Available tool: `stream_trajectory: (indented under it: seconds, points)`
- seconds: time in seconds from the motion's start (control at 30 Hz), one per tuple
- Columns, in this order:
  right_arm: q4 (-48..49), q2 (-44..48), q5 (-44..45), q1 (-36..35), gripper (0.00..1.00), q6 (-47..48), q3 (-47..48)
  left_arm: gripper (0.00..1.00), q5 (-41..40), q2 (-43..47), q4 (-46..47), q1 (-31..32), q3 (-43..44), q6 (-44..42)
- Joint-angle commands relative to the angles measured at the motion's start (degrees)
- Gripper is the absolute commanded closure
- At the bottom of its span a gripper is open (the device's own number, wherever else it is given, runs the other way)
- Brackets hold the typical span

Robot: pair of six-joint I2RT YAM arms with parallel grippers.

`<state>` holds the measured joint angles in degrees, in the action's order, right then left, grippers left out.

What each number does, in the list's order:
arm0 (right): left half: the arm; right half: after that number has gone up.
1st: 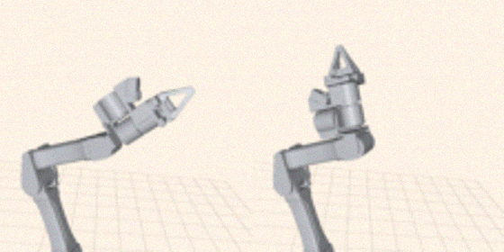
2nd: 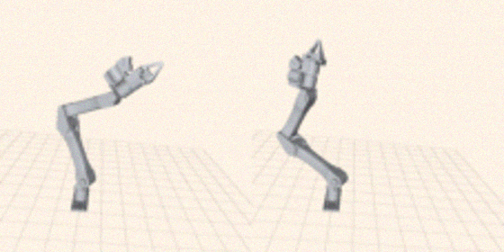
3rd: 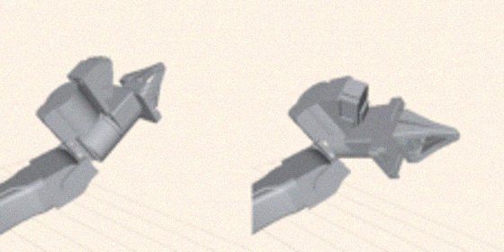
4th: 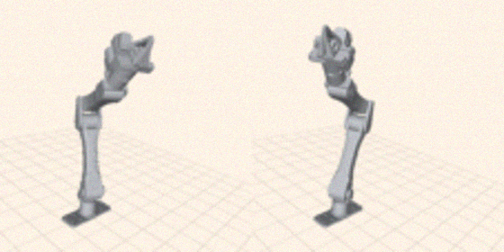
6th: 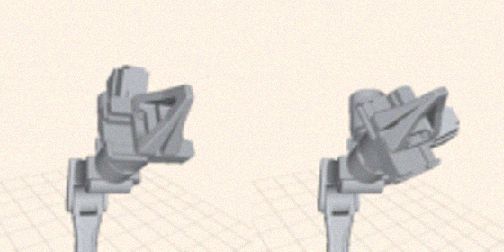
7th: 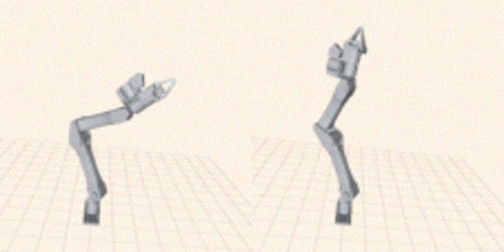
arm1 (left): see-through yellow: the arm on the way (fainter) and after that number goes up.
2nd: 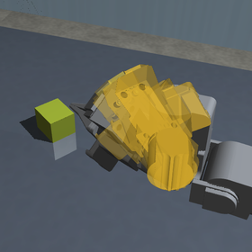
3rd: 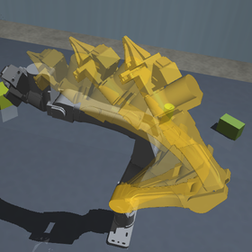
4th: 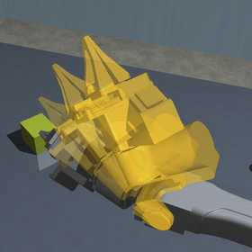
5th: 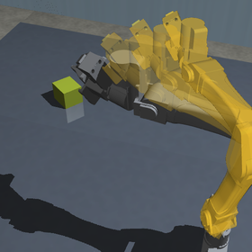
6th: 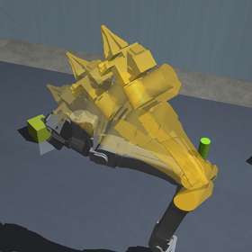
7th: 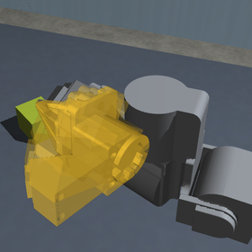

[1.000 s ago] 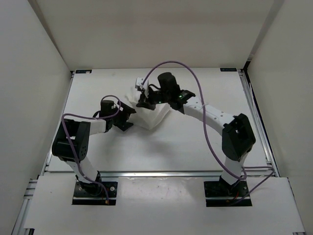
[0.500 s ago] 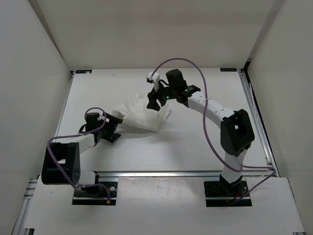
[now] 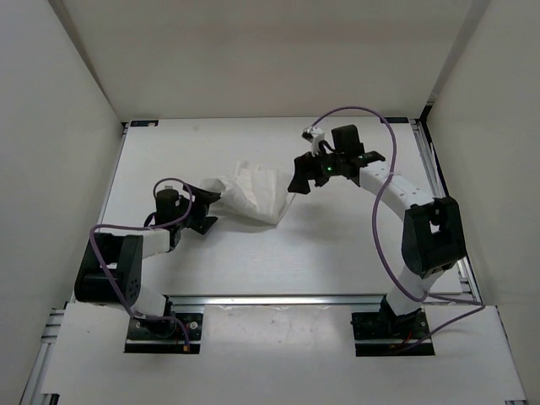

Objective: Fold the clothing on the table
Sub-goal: Fold the skirt

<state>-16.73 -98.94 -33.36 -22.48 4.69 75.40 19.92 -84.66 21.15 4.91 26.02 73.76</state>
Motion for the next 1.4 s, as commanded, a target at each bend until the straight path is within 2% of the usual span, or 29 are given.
stream_trajectory:
  seconds: [0.0, 0.03, 0.1, 0.13, 0.2, 0.37, 0.47, 0.53, 0.67, 0.9, 1.0, 1.17, 1.37]
  points:
    - [-0.6, 3.6, -4.4, -0.9, 0.01, 3.4, 1.1, 0.01, -2.3, 2.4, 7.4, 0.7, 1.4, 2.2]
    - [-1.4, 4.2, -3.4, -1.9, 0.01, 7.9, 1.4, 0.02, -2.3, 2.7, 7.5, 1.1, 1.9, 2.0]
    - [-1.7, 4.5, 7.9, -9.2, 0.01, 19.0, 2.1, 0.01, -1.6, 2.8, 6.7, 1.2, 2.2, 1.0]
    - [-1.2, 4.4, 9.9, -13.0, 0.01, 21.3, 1.9, 0.01, -1.8, 3.0, 6.0, 1.1, 1.9, 0.9]
    - [-0.9, 2.2, 13.9, -16.0, 0.0, 24.2, 3.8, 0.01, -1.2, 3.6, 5.7, 0.9, 1.1, 0.8]
    - [0.5, -5.4, 11.5, -17.2, 0.0, 21.3, 10.2, 0.01, -0.2, 6.1, 4.0, -0.7, -2.4, -0.8]
    - [-0.8, -10.7, 9.3, -17.7, 0.0, 21.9, 17.8, 0.01, 0.3, 7.6, 4.4, -1.7, -4.8, -0.9]
    - [-4.1, -15.5, 8.2, -18.0, 0.0, 22.0, 25.0, 0.02, 0.3, 8.3, 4.3, -2.2, -5.6, -1.3]
    - [-9.7, -19.8, 3.8, -18.7, 0.01, 22.5, 32.5, 0.01, 0.6, 7.2, 5.7, -2.4, -5.6, -1.1]
    - [-7.7, -12.4, -1.0, -18.7, 0.01, 20.2, 24.0, 0.01, 0.1, 3.5, 8.2, -1.0, -3.7, 0.1]
    - [-7.6, -9.5, -0.1, -19.9, 0.01, 22.6, 19.2, 0.01, 0.6, 2.0, 9.1, -0.9, -2.6, 0.5]
    - [-1.8, -3.7, 4.9, -23.0, 0.0, 26.7, 8.5, 0.01, 0.6, 0.6, 8.6, -0.4, -0.7, 0.3]
    - [-0.1, -7.2, 8.7, -25.7, 0.0, 28.3, 9.9, 0.01, 1.4, -0.4, 7.4, -1.0, 1.3, -0.4]
